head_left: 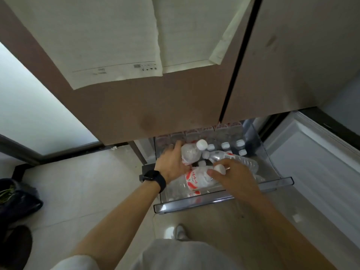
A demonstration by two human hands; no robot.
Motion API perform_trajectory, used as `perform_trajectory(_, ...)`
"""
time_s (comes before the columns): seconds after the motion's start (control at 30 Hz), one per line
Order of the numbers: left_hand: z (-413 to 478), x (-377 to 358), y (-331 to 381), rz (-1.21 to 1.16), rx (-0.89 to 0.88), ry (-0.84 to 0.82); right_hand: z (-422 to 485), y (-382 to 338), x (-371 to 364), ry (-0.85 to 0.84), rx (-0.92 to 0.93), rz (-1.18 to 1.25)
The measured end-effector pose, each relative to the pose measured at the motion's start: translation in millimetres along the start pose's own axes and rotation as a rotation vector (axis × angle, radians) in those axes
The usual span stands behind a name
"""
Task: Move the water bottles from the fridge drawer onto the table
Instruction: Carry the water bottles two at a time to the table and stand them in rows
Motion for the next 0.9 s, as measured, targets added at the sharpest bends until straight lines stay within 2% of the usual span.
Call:
perform_trajectory(0.1, -25.2, 26.6, 0.7, -0.226, -0.007, 0.209, -5.8, -37.4, 30.2, 0.147, 0.155, -0.049)
perform_trajectory(0.2, -56.1, 26.3, -4.0, -0.424, 0.042, 0.379, -3.0, -53.8, 31.7, 0.115, 0.213, -0.156)
perform_trajectory(0.27, -74.6, 13.3, -10.2, -0.559, 0.1, 0.444, 2.0, -52.4, 29.7, 0.085, 0.212, -0.143)
perform_trajectory(0.43, -84.1, -8.0, -31.0, -0.677, 0.171, 0.368, 11.6, -34.1, 20.8, 0.087, 0.172, 0.106)
perform_trajectory(0.57, -75.6, 2.4, -40.1, -0.709, 0.175, 0.219, 9.0, -30.5, -5.0, 0.063, 0.1, 0.269)
perform_trajectory(0.67, -72.9, 10.0, -40.9, -0.653, 0.174, 0.167, 10.9, -26.3, -22.9, 0.099, 0.03, 0.302)
perform_trajectory(0.9, -70.2, 5.9, -34.7, -0.643, 0.164, 0.091, 20.9, -15.7, -34.7, 0.147, -0.002, 0.177)
Point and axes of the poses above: each hand's wrist, its own z-axis towards the middle knuckle, its own x-axis out of the back of the hand, y = z × x, the point moved 8 cm from there along z, towards the middle knuckle, and after that the axes turned 14 degrees about -z, right-handed, at the moved point
